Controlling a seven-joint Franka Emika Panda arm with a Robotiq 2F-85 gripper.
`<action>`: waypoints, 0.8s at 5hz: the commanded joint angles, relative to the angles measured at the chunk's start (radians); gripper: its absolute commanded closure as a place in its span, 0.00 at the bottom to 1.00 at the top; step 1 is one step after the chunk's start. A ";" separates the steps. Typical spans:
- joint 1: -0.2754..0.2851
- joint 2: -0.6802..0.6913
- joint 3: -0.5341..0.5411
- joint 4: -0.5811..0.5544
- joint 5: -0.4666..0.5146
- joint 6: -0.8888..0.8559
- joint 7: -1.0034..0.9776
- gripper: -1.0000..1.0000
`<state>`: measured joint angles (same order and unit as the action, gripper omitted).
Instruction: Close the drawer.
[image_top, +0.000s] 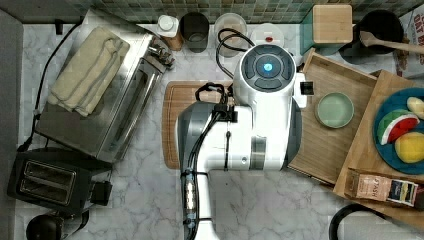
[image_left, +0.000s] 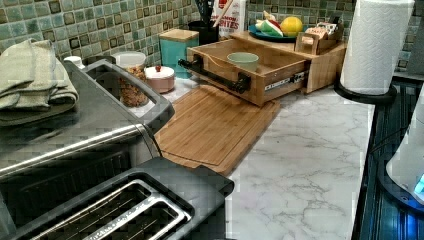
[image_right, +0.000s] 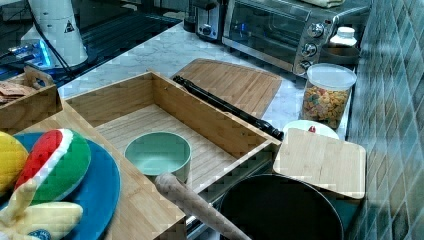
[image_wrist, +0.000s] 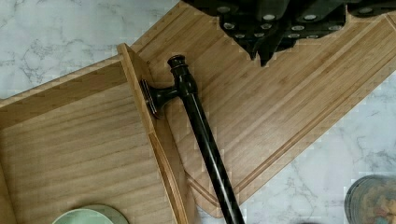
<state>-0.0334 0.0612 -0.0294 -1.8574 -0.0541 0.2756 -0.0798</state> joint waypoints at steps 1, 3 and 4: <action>-0.004 0.001 -0.005 0.000 -0.005 0.000 0.000 1.00; 0.001 0.013 0.001 -0.049 -0.022 0.096 -0.009 1.00; 0.010 0.053 0.009 -0.049 -0.019 0.163 -0.005 1.00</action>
<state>-0.0339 0.1050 -0.0307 -1.8857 -0.0566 0.4380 -0.0826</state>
